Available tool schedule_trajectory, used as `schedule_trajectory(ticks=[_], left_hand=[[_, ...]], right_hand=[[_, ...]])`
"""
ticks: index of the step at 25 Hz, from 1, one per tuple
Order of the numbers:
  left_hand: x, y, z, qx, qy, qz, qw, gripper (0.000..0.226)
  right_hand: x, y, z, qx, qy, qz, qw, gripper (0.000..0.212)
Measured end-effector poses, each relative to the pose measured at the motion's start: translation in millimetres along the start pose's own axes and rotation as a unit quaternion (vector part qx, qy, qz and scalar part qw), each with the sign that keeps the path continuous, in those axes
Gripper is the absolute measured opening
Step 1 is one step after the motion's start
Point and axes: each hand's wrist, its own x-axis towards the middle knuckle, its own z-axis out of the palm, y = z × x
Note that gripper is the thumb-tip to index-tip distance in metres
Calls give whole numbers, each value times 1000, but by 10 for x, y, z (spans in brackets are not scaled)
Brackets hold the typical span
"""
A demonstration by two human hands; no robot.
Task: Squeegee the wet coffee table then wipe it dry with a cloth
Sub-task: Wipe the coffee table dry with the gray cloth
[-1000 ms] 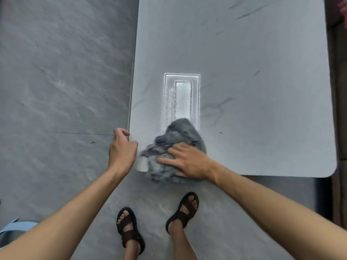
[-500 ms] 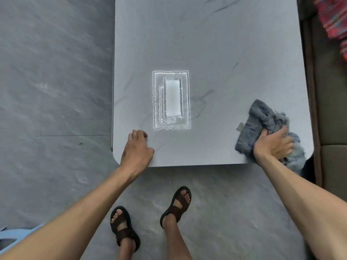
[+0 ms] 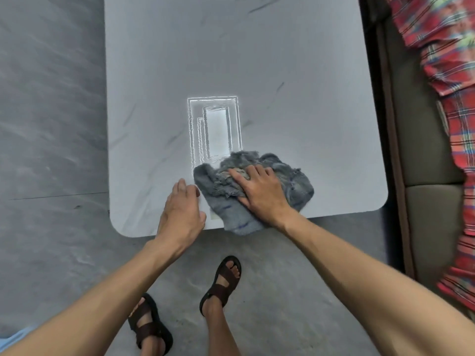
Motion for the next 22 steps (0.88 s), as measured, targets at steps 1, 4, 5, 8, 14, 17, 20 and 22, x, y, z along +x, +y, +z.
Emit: schedule_trajectory(ticks=[1,4,5,8,14,17,20,22], left_hand=[[35,136,47,14,-16,9,1000,39],[102,364,113,59,-80,-24,995,44],[118,390,109,67,-97,-35,992,46],[147,425,51,56,-125,-49,989,45],[-11,230,76,-95,-29,-40,994,36],[-292,-55,111,-154,69,-40,985,32],[-588,-422,184,-128,98,-42,986,32],[-784,-729,188,-166,51,-95,980,35]], right_hand=[[-5,210,-20,-26,-7,-46,999,65],[-197,818,-72,-22,16,3,1000,60],[-335,1016,-83,-5,33,88,996,58],[-1000,1551,-97,-3,58,408,911,53],[-1303,1181,-58,97,105,706,694,54],[-937,657,-69,119,105,715,681,53],[-517,-123,-60,130,48,651,747,62],[-192,-762,-81,148,16,582,799,62]])
